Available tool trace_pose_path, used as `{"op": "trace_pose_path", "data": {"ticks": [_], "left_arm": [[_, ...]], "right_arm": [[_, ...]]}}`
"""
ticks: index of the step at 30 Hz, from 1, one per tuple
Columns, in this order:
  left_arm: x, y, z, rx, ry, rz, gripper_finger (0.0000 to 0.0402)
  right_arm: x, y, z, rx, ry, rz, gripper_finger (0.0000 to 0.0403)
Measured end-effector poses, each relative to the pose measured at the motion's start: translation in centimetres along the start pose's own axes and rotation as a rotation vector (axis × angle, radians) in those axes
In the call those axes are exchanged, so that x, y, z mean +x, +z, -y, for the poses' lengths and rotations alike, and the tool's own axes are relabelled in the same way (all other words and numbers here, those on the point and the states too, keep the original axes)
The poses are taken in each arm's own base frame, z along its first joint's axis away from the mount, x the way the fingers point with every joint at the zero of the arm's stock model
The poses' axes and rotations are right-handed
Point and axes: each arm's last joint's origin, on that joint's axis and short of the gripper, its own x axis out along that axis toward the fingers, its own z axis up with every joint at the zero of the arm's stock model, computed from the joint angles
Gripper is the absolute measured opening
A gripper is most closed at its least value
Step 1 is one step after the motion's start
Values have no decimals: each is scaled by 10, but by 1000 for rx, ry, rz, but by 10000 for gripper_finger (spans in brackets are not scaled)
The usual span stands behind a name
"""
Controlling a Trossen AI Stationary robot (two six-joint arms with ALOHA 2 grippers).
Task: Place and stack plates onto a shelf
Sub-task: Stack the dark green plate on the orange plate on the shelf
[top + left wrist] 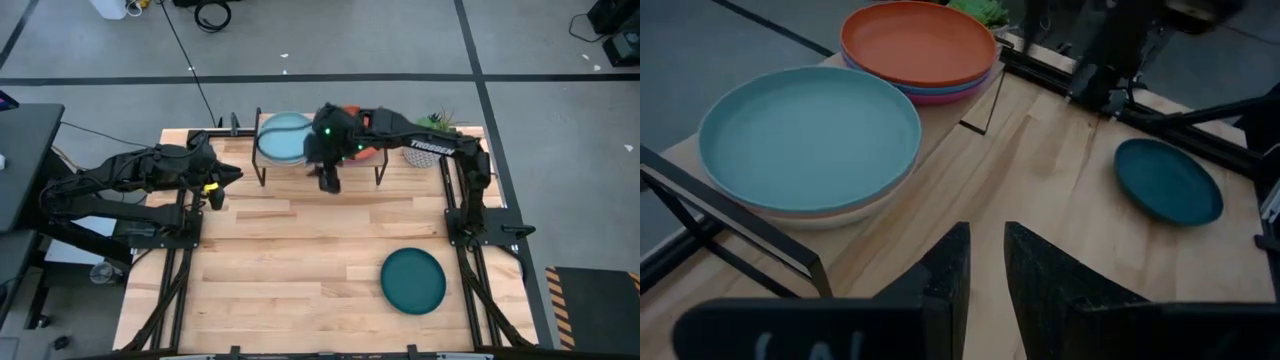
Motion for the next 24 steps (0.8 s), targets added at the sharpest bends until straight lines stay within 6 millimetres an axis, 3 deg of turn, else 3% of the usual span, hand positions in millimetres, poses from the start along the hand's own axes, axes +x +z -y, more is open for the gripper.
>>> {"op": "trace_pose_path", "data": {"ticks": [15,24], "left_arm": [[0,0,0,39,0,0,71],[0,-1,-1,41,4,-15,71]], "right_arm": [[6,-25,-62,70,157,-324,168],[33,-68,-104,70,274,-643,166]]}}
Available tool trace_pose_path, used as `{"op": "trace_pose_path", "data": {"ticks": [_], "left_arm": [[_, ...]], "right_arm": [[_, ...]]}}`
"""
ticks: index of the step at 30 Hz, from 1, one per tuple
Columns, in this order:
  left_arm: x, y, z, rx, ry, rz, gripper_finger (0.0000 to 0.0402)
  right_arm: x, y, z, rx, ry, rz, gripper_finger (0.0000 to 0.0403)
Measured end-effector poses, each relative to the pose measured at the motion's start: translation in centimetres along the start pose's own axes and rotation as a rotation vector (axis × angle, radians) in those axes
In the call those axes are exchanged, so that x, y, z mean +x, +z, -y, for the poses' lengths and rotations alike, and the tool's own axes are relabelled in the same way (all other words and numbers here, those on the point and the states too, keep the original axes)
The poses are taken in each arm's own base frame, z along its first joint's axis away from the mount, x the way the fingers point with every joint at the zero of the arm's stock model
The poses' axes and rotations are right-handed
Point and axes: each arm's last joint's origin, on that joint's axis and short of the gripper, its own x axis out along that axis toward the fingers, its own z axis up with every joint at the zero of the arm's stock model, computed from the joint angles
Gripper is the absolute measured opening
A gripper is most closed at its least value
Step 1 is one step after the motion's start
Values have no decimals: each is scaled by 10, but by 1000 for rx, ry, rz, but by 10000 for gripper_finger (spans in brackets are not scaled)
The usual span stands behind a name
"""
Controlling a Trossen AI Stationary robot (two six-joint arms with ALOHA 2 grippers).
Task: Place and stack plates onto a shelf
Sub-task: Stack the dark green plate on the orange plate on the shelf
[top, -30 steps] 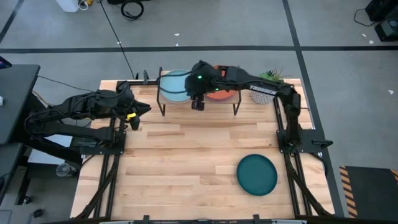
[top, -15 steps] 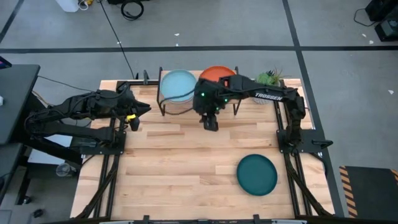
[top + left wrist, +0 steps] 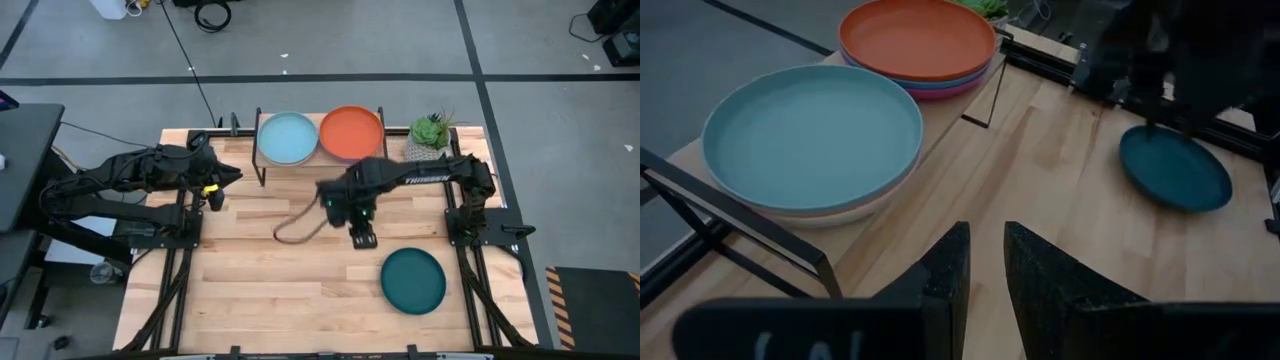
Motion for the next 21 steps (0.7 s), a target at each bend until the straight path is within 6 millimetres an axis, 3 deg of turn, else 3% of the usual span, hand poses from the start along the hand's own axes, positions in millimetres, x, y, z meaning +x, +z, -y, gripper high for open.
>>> {"op": "trace_pose_path", "data": {"ticks": [11,21], "left_arm": [[0,-4,3,-7,-120,-71,71],[-1,-10,1,-17,-111,-142,71]], "right_arm": [[88,-39,-15,-17,69,-358,152],[131,-70,-8,23,-11,-467,148]]}}
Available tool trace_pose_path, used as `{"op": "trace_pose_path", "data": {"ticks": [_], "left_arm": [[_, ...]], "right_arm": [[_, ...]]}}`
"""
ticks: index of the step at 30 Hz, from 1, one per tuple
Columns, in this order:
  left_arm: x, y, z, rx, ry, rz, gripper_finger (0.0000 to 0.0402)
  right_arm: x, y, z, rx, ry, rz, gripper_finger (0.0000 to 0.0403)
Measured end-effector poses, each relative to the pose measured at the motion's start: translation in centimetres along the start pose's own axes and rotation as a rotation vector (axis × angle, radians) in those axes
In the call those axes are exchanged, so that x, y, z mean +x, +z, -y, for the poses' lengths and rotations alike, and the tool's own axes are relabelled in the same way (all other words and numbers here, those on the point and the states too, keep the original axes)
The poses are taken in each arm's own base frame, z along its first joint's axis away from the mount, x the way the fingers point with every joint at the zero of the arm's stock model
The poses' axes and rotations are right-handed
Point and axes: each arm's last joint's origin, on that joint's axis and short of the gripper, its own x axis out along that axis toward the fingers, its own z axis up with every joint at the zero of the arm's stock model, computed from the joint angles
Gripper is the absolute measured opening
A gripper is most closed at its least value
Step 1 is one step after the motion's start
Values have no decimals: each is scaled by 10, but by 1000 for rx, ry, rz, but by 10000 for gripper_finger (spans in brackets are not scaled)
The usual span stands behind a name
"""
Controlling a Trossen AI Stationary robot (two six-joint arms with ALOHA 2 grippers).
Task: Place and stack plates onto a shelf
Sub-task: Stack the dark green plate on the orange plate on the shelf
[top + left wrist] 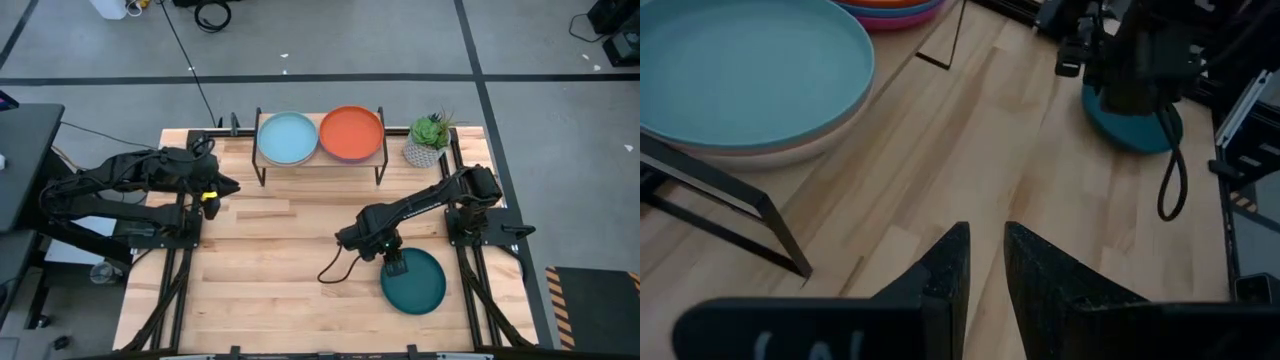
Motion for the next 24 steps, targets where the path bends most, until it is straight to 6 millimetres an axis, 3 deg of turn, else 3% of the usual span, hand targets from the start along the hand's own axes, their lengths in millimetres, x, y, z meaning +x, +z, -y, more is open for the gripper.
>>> {"op": "trace_pose_path", "data": {"ticks": [14,24], "left_arm": [[0,0,0,2,3,2,71],[0,1,0,27,15,18,71]], "right_arm": [[10,-44,7,-18,-63,233,151],[43,-61,18,6,-66,164,141]]}}
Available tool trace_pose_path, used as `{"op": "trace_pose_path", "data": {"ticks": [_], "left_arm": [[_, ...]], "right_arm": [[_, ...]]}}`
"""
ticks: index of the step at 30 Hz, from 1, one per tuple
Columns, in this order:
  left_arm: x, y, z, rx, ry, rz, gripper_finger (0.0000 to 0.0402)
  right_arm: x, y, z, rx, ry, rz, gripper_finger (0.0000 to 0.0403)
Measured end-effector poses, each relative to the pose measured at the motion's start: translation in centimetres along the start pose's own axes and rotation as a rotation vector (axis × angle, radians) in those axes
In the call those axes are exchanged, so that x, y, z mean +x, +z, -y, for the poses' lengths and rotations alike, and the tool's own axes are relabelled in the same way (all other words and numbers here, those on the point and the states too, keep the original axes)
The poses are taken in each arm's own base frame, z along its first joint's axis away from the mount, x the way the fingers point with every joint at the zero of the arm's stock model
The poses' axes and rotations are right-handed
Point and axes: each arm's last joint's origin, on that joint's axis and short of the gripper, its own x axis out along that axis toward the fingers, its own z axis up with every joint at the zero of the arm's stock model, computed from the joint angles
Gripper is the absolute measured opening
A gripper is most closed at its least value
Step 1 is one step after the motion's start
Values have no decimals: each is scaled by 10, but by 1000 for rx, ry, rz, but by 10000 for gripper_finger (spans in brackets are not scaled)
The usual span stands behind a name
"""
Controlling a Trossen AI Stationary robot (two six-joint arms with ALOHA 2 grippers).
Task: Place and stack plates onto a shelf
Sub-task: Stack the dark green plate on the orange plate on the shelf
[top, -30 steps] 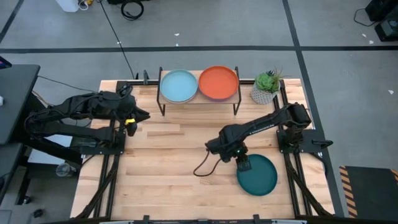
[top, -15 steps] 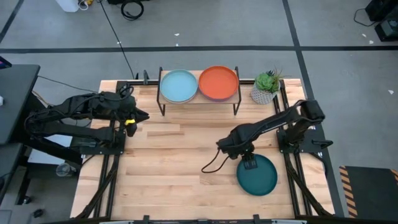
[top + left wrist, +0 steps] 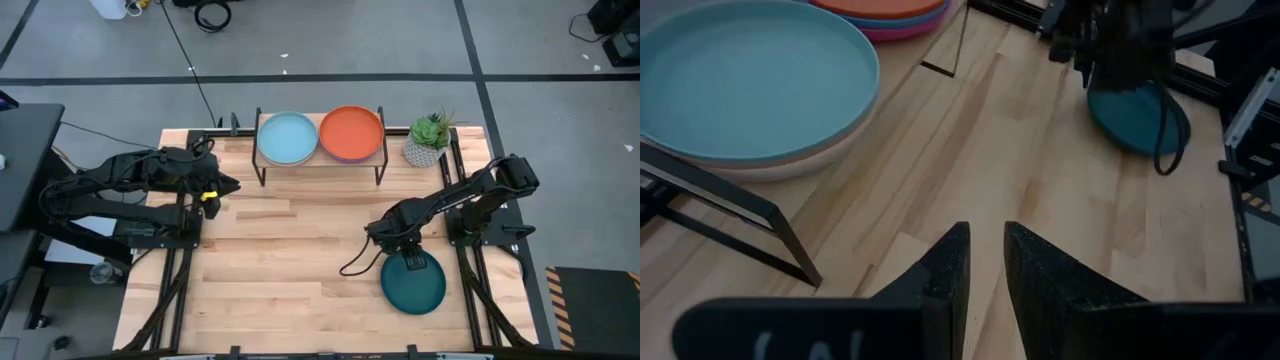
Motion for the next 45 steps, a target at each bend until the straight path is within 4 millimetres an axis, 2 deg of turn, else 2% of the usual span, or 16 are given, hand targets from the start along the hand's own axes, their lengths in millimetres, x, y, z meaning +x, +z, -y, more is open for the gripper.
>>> {"op": "trace_pose_path", "data": {"ticks": [9,19,29,33,36,41,45], "left_arm": [[0,2,0,23,11,25,71],[0,3,0,33,27,38,71],[0,3,0,48,35,40,71],[0,3,0,49,35,40,71],[0,3,0,51,35,40,71],[0,3,0,58,35,41,71],[0,3,0,58,35,40,71]], "right_arm": [[16,5,3,24,1,6,110],[16,7,3,81,31,23,15],[11,9,0,150,95,18,14],[-5,20,-1,143,121,84,14],[-25,32,2,138,135,169,15],[-72,51,18,165,106,350,15],[-120,55,43,254,38,475,15]]}}
